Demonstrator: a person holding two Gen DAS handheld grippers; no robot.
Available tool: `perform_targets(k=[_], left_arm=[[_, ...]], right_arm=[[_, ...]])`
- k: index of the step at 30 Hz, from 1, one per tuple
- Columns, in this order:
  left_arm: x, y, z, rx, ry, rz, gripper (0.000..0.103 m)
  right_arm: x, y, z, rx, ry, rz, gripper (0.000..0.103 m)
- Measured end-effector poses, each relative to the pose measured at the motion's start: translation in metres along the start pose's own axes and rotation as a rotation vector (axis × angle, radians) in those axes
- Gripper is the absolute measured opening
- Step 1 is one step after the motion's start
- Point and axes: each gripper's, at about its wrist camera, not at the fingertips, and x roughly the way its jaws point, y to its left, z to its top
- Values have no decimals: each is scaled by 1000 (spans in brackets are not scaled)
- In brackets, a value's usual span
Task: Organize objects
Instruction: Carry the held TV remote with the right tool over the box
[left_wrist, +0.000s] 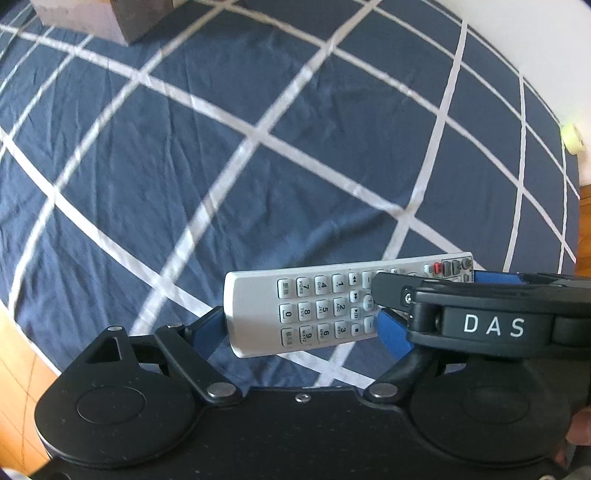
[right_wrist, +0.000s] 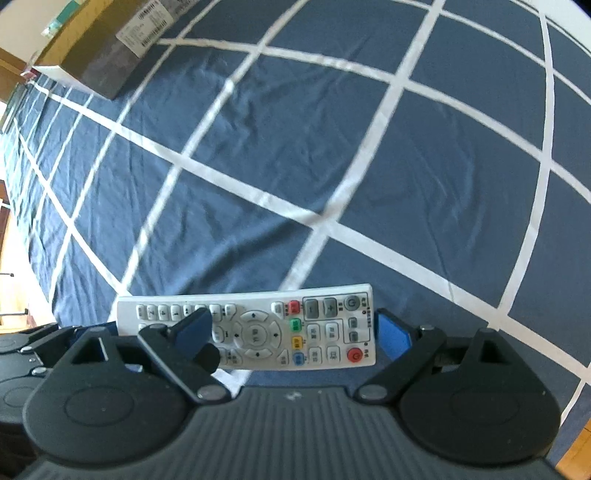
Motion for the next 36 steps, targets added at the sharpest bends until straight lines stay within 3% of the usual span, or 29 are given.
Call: perform_targets(k=[9,23,36], left_arm=[[-48,48,51,70,-47,5,86],[-102,141,99,209,-83,-14,86],[-128,171,155,247,-135,-12,86]], right_arm=[[-15,62,33,38,-65,3,93],[-30,176,58,158,-164,-6,93],[-40,223,101,175,-235,1,93]])
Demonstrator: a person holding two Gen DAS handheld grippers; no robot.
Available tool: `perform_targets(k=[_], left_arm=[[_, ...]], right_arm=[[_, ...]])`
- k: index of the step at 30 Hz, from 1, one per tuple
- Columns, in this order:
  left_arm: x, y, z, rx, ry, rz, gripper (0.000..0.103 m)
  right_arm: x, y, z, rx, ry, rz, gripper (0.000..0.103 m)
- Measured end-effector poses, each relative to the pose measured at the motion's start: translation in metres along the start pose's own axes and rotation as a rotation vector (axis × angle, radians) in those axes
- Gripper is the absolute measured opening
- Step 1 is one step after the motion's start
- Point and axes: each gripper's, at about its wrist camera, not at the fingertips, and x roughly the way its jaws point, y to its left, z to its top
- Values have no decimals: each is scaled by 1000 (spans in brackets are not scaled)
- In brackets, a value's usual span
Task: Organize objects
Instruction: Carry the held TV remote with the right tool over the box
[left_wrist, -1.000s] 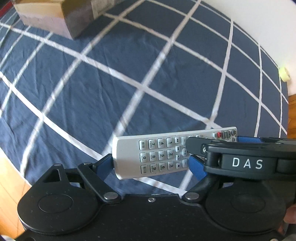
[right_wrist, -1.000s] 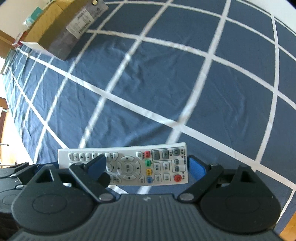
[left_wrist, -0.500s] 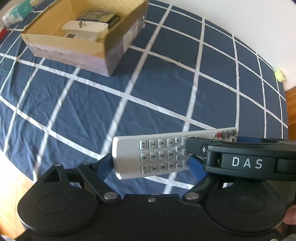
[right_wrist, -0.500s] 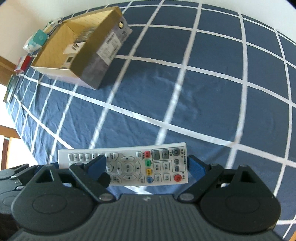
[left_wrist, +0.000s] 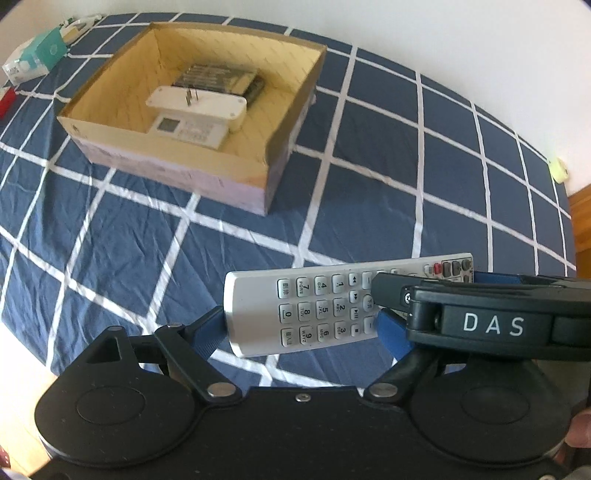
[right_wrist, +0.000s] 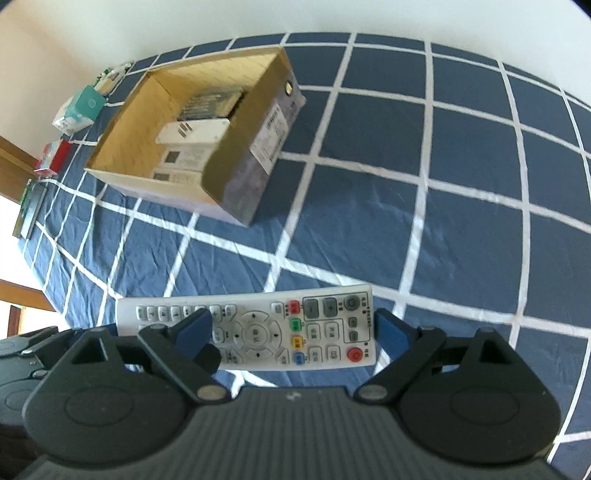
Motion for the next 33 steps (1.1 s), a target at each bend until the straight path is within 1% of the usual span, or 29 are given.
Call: perform_targets(k=[3,12,16,24,33], left_arm=[[-1,2,13,10,-10,10,86],[4,0,45,28,-27,7,86],[6,10,58,35,-22,0,86],[10,50,99,114,-22,-22,86],[10,115,141,221,10,-44,86]], right_arm=[[1,4,12,2,-10,8,93],[4,2,46,8,-34,13,93],[8,7,58,17,-35,12,93],[23,35,84,65,-67,-4,93],[49,94,109,180,-99,-31,93]])
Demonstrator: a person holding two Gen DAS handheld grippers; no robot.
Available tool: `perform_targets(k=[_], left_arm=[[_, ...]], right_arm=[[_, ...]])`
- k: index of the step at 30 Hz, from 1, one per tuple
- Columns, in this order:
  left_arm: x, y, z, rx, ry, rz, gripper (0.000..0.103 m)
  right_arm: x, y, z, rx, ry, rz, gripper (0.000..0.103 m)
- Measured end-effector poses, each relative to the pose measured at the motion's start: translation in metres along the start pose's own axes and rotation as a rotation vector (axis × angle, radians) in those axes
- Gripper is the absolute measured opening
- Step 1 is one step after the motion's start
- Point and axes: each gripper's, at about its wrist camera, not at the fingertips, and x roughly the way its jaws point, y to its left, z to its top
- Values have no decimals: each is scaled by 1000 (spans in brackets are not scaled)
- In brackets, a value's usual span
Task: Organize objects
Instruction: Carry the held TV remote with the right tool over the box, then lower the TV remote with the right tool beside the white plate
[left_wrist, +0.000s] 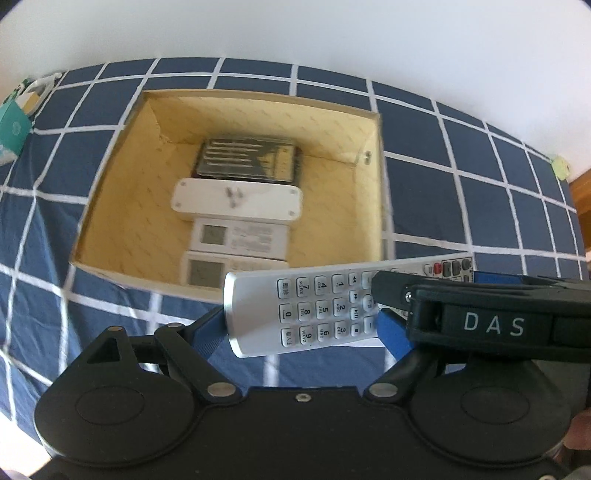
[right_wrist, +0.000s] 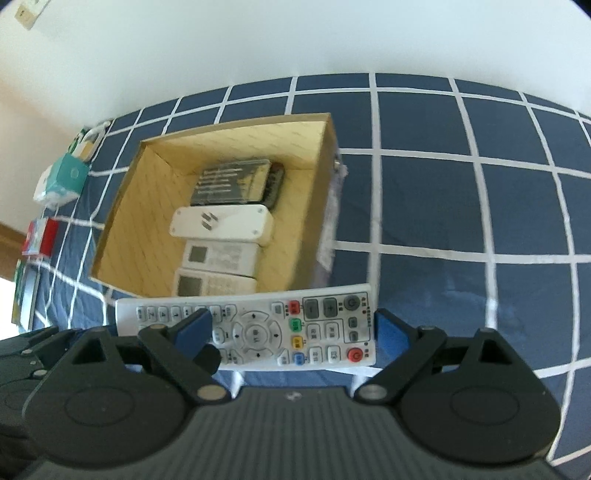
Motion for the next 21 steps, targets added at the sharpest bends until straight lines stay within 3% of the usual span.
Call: perform_targets(k=[9,21], left_arm=[[0,53,21,89,19,-9,86],[33,98,57,114,62,-31,86]], right_arm=[[23,56,3,86,-22,-7,93],[61,88,31,126,-13,-33,93]])
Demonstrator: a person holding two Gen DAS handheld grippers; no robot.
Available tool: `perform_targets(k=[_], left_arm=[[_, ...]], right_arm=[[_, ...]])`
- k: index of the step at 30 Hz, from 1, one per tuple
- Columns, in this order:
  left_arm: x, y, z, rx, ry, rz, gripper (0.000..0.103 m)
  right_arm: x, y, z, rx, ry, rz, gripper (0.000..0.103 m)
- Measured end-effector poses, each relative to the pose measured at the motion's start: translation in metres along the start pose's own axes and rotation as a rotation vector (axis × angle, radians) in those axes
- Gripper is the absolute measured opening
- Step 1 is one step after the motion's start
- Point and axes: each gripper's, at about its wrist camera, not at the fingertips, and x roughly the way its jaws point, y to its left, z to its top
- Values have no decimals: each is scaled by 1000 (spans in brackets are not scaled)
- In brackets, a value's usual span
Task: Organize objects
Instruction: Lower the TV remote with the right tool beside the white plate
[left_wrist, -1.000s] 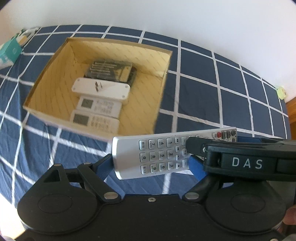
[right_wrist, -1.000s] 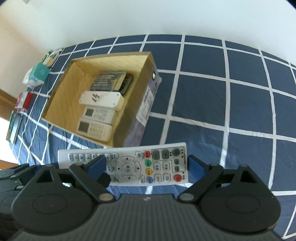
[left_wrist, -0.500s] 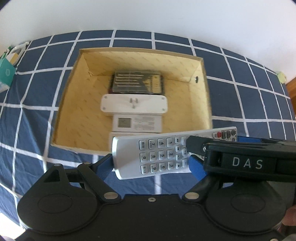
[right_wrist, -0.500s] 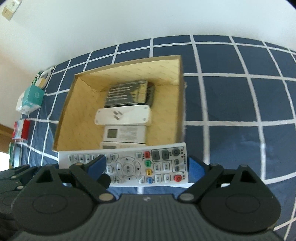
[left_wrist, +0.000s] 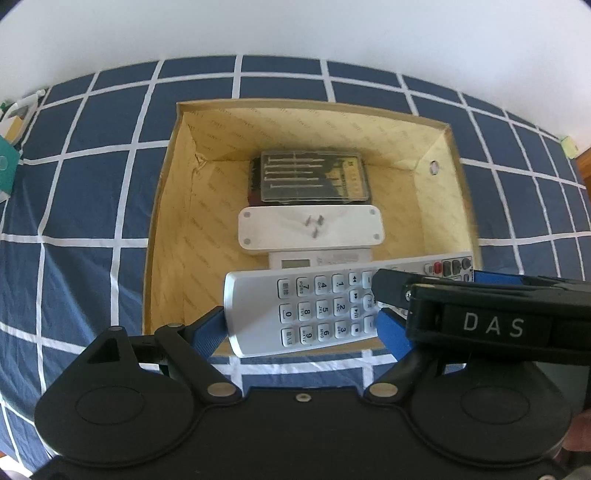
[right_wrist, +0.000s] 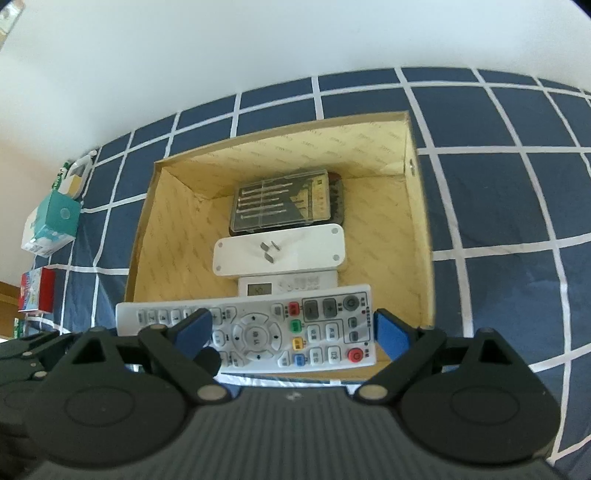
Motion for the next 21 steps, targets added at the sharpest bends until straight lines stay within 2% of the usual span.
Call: perform_targets(k=[14,21], left_arm=[[89,31,32,2,166,-18,86],[110,34,36,9,205,-19,86]], right_arm=[[97,-7,25,58,153,-22,93],[122,-12,29,74,199,-28,93]])
